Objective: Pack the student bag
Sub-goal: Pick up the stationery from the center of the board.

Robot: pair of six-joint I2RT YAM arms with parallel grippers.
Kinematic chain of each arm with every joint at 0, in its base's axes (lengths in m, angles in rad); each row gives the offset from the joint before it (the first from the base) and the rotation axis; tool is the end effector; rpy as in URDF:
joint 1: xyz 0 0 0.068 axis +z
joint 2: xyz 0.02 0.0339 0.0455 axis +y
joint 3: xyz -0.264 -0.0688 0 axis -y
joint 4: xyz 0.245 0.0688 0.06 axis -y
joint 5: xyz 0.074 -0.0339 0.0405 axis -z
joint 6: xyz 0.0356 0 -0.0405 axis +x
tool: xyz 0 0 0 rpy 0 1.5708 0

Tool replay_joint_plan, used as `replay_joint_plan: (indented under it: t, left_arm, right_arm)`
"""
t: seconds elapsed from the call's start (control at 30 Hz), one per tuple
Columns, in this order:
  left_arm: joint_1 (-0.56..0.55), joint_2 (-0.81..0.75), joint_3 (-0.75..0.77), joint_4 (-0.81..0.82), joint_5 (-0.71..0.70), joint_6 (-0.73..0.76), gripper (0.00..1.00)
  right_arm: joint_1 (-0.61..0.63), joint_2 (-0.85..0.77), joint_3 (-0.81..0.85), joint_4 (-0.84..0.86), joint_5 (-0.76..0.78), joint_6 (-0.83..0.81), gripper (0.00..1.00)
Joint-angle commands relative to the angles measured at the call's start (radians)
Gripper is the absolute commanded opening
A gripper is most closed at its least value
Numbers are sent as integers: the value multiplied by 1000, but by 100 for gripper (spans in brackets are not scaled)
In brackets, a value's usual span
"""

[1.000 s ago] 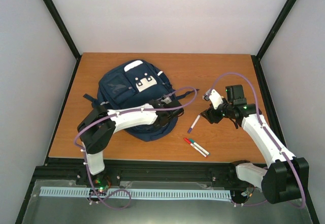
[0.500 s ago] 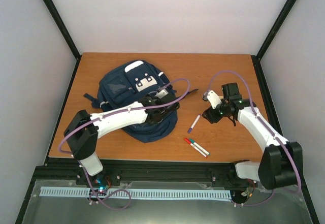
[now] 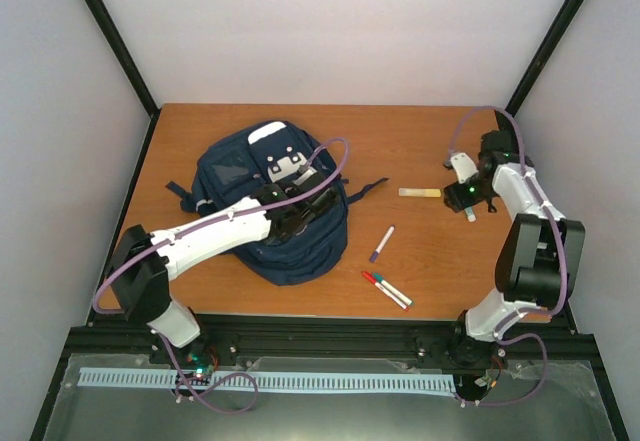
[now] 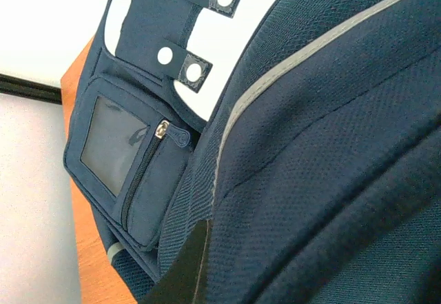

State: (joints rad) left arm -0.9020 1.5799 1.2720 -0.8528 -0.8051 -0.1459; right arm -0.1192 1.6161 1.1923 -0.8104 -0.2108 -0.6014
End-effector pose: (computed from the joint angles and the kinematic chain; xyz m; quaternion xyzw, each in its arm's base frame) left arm 0.2145 -0.2300 0.2699 0.2584 0.8666 0.2384 0.3541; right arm 0.3145 -0.0302 0.2285 -0.2512 0.9478 0.0383 0.1924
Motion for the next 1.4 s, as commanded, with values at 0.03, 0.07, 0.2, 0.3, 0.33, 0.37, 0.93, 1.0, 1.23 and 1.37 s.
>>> replay_joint_plan:
  t: [0.03,0.07,0.2,0.3,0.33,0.37,0.93,1.0,1.23,1.37]
  left_arm:
    - [1,-91,14,14,17,-46,1]
    - [2,-99,13,16,20,-46,1]
    - [8,-118,5,16,27,-49,1]
    - [12,-131,1,17,20,-53,1]
    - [13,-135,0,18,18,-54,1]
    - [15,-140,0,21,17,-54,1]
    - [24,-144,-8,25,4,-55,1]
    - [24,-143,-8,24,4,-55,1]
    - [24,-145,-8,22,0,-56,1]
    - [25,-149,-10,23,-6,-56,1]
  right_arm:
    - [-133,112,76,-64,94,-54,62]
    - [-151,133,90,-68,99,-58,61]
    - [-188,205,133,-66,125,-63,62]
    - [-189,245,163,-62,126,-57,62]
    - [-191,258,176,-66,120,-53,61]
    - [-191,275,192,-70,114,-48,60]
    - [-190,395,275,-119,7,-41,52]
    - [-189,400,273,-119,8,-41,50]
    - [-188,427,286,-151,2,-38,40]
    - [-186,437,286,-163,13,-35,30]
